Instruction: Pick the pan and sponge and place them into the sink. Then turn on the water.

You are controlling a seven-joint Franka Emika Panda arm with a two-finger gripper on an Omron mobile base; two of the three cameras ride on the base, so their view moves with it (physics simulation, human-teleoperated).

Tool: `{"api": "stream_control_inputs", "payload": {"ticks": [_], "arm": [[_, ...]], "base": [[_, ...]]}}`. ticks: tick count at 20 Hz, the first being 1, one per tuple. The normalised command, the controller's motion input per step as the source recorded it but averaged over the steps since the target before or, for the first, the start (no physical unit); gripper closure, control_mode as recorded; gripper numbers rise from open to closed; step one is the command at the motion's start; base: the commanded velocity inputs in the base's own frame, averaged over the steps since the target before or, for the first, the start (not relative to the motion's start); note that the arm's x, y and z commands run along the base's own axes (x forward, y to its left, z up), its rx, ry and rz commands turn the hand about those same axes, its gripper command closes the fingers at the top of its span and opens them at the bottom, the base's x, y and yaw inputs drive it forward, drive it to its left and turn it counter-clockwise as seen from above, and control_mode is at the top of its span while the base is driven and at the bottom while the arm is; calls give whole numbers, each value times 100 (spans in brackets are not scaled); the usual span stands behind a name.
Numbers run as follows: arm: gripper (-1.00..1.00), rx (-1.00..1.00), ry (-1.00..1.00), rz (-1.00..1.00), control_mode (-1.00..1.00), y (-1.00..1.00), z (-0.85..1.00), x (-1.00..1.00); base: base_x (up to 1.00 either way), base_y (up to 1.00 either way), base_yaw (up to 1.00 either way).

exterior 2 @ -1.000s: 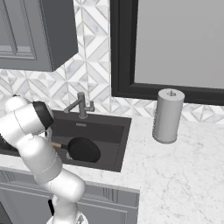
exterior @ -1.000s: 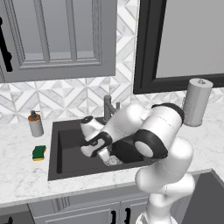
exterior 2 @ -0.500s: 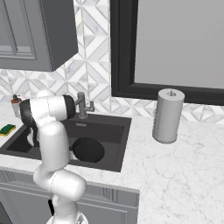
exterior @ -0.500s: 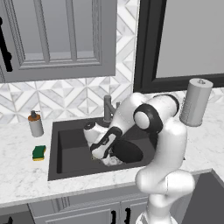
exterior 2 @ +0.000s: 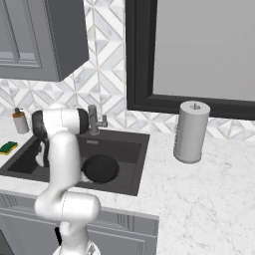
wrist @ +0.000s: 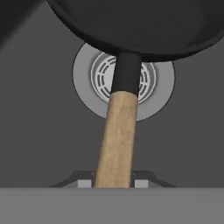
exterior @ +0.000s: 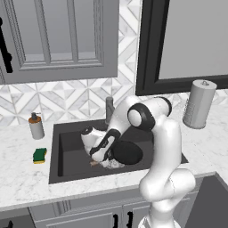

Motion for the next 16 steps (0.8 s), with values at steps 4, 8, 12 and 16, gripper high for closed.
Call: {"api": "stream_control_inputs", "payload": {"ticks": [4,8,12,16], "arm": [[-100,-3,-12,0,-100,43,-12,0],[-100,-4,-26,-1,-100,45,4,-17],[-100,-6,-40,0,-100,53,46,-42],[-100,-3,-41,2,-100,33,39,-77]], "base": [[0,0,0],[0,0,0],[0,0,0],[0,0,0]]}}
